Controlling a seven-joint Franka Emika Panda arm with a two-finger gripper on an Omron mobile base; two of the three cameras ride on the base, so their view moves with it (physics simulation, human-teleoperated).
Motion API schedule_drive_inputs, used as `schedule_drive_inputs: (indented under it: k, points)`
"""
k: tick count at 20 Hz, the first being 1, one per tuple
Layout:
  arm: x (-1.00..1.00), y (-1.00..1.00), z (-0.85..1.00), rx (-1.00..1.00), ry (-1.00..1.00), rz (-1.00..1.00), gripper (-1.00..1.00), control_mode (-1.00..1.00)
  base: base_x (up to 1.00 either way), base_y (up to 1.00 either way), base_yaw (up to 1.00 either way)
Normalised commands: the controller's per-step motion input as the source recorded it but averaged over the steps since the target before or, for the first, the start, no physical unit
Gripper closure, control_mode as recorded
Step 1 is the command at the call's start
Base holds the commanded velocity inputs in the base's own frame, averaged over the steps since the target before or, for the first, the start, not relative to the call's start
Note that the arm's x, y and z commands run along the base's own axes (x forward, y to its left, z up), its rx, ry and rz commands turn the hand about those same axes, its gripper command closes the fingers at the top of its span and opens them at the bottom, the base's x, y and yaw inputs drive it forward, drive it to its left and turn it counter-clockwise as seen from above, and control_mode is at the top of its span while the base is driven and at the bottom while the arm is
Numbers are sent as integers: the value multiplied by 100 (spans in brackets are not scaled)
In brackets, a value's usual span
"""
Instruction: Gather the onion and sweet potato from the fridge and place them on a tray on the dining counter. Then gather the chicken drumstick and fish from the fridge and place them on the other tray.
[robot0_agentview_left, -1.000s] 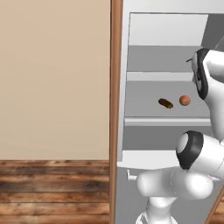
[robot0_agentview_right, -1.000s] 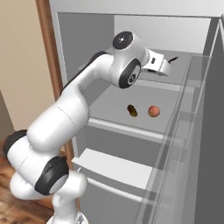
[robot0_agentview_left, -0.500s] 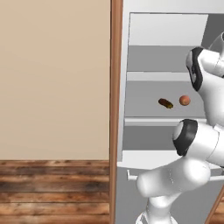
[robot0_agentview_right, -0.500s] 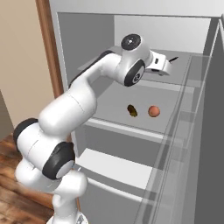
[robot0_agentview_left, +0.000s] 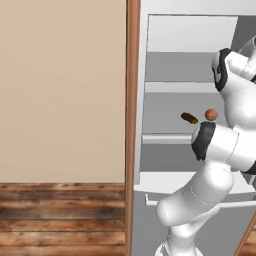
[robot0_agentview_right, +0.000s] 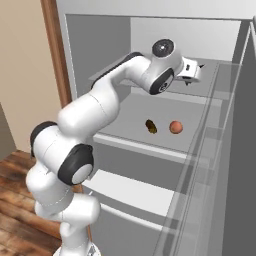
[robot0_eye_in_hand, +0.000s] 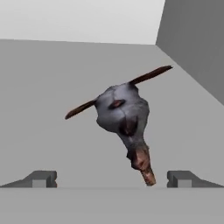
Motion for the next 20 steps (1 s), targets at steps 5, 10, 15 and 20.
schedule_drive_inputs:
  k: [5,10,15,20]
  points:
    - [45,-8,-5,0,1,4,-100,-100,0,0,0]
    - [37,-4,-25,0,7,3,-100,-100,0,0,0]
    - [26,-12,-41,0,15,0,-100,-100,0,0,0]
    - [28,-5,-41,0,16,0,100,-100,0,0,0]
